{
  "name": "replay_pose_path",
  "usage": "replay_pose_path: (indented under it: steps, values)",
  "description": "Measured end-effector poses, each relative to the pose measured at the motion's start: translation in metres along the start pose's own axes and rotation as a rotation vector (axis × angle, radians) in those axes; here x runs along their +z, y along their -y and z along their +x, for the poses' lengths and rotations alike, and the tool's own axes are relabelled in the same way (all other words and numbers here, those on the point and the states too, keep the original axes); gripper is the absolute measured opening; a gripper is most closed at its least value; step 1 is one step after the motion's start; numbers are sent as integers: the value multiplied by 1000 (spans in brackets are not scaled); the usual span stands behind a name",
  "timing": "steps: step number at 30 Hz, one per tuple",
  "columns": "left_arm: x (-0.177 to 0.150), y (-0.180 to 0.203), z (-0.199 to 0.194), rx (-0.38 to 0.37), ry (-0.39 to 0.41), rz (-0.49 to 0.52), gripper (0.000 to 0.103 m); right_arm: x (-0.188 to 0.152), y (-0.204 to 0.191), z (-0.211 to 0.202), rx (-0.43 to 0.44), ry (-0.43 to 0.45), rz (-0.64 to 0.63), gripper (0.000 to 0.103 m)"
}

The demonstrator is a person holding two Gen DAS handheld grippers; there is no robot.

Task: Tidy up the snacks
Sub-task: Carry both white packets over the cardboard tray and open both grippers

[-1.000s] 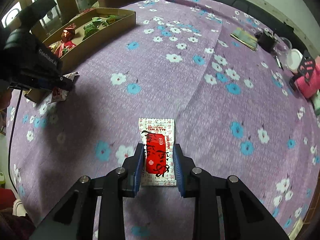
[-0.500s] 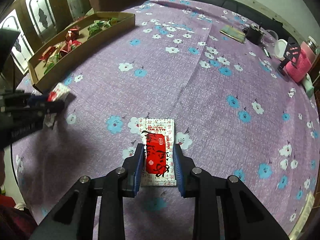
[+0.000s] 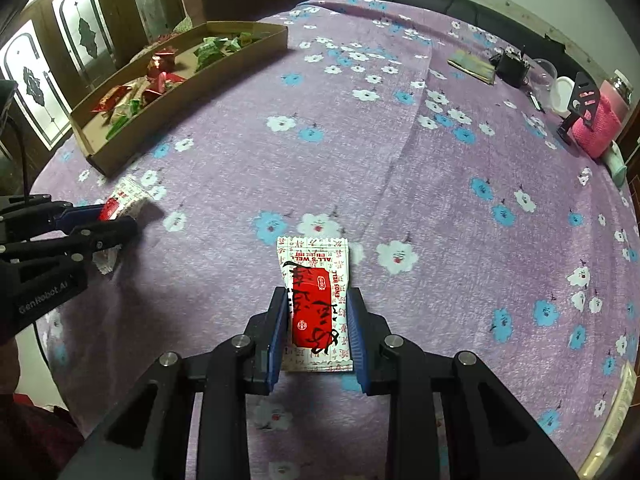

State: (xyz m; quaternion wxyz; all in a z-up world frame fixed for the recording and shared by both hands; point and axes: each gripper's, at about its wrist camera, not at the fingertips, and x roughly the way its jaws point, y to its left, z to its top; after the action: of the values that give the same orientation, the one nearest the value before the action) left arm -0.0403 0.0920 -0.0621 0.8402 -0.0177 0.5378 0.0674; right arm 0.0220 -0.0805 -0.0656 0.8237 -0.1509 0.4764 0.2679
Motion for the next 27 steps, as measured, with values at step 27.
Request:
replay_pose_path:
  steps: [27]
  values:
    - [-19,-95,-34,10,11,-176,22,69,-128,-9,267,64,-256,28]
